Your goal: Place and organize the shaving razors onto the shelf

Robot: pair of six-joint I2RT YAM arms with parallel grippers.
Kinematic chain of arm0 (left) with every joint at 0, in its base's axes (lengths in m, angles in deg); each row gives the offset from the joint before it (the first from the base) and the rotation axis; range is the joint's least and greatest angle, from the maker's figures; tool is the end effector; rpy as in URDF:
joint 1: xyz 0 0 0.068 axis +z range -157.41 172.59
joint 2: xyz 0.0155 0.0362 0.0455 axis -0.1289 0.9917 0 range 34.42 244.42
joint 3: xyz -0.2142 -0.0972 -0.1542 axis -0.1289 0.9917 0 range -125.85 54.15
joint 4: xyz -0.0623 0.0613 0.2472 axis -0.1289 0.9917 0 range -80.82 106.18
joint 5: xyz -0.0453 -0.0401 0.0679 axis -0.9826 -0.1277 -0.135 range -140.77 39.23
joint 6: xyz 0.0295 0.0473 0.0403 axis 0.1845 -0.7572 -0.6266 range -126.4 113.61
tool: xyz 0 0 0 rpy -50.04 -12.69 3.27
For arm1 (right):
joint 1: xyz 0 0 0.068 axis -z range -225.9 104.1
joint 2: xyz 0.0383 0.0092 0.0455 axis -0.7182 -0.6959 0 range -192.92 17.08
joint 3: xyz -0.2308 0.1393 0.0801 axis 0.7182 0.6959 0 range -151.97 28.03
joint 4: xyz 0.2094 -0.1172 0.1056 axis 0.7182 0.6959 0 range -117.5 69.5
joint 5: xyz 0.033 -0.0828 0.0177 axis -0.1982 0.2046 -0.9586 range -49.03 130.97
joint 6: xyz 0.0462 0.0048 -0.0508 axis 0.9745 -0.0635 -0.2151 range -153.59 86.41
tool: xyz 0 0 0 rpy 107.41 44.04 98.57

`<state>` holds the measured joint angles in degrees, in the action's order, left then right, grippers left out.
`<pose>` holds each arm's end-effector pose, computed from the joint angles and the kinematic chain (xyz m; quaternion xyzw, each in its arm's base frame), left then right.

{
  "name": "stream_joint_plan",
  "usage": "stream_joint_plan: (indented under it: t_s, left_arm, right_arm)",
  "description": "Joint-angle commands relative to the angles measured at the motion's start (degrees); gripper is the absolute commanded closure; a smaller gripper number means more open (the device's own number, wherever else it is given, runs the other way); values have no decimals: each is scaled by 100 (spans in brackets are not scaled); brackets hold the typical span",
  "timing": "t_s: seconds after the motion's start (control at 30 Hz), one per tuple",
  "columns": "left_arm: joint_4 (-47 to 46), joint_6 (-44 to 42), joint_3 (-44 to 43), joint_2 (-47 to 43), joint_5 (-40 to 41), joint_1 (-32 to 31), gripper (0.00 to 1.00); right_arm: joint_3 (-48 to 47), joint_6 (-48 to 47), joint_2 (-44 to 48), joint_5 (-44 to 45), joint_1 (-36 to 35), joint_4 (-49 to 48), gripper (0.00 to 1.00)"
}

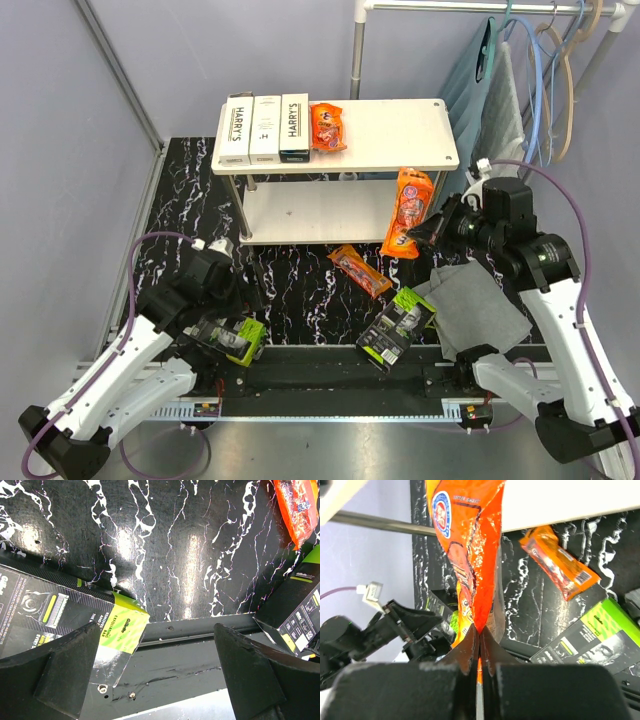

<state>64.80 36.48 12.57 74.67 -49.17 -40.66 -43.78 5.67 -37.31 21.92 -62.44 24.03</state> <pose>0.1111 -0.0710 0.2501 -0.0841 0.9480 -0.1786 0.2497 0.1698 0.0694 0.3950 0.0956 0.8694 0.3455 0.3400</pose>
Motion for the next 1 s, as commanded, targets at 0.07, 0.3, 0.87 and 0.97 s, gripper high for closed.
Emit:
stream_joint_plan:
  t_s: [0.07, 0.3, 0.87, 0.97]
  left_arm:
    - [-227, -86, 19, 0, -125, 12, 1]
    - [-235, -86, 27, 1, -125, 12, 1]
    - [-227, -95, 27, 9, -125, 12, 1]
    - [-235, -95, 45, 9, -125, 3, 1]
  right_arm:
    - [-1245, -129, -414, 629, -788, 270, 100]
    - [-2187, -446, -1142, 797, -1045, 463, 100]
    - [-8954, -1413, -5290, 825, -896, 3364, 94]
    - [-8737, -1325, -5380, 473, -782, 3154, 94]
